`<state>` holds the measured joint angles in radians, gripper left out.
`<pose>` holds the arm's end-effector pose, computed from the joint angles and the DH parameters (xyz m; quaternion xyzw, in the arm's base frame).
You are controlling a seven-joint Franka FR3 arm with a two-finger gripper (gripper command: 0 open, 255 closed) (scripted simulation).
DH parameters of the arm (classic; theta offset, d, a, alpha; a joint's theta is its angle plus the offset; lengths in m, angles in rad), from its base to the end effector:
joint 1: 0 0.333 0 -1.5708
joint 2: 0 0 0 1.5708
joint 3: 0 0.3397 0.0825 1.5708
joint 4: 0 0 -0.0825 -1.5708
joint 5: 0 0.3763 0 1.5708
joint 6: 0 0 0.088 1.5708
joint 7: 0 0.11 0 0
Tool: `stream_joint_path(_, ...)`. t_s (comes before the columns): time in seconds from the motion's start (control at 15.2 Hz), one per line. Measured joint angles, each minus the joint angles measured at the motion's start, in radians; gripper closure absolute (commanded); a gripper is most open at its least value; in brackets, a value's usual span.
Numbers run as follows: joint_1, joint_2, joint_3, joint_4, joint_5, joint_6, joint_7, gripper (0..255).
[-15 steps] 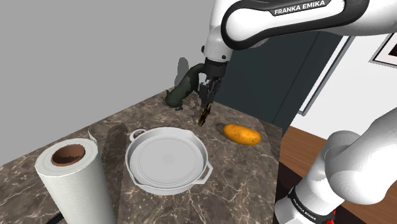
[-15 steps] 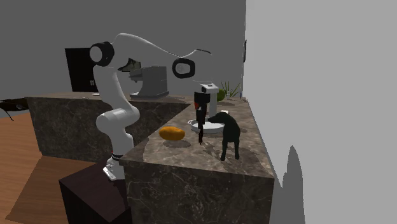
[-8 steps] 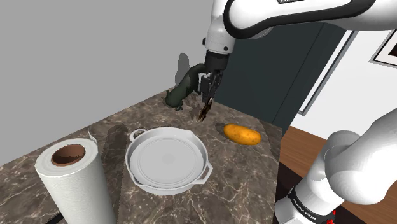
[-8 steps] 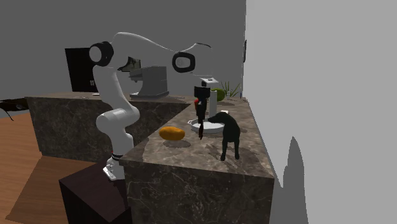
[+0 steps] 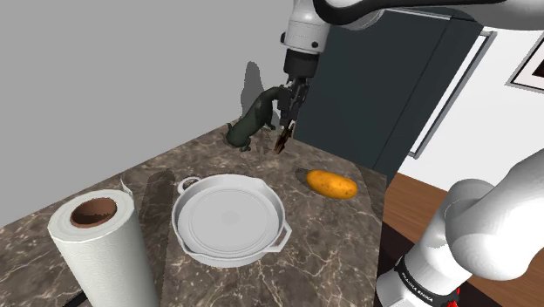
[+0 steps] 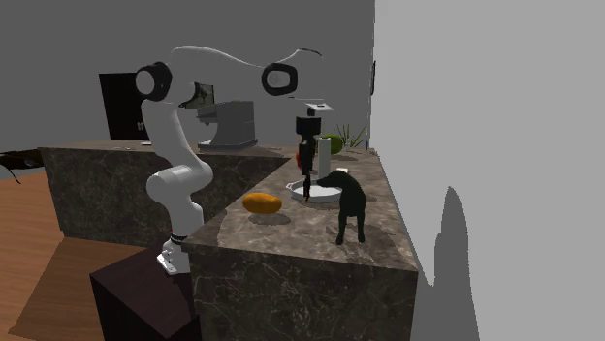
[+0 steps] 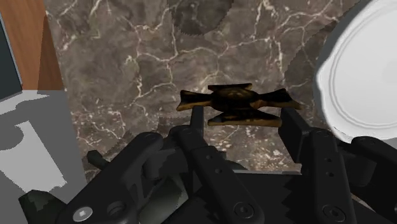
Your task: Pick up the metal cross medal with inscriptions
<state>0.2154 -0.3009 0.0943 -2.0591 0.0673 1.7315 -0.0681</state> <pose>0.4238 0.1476 0.5799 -0.9834 -0.1797 0.0161 0.0174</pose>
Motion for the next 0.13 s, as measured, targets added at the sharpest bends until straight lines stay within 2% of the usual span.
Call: stream_joint_path(0.13,0.0,-0.002,-0.001,0.02,0.0,-0.022,0.0,255)
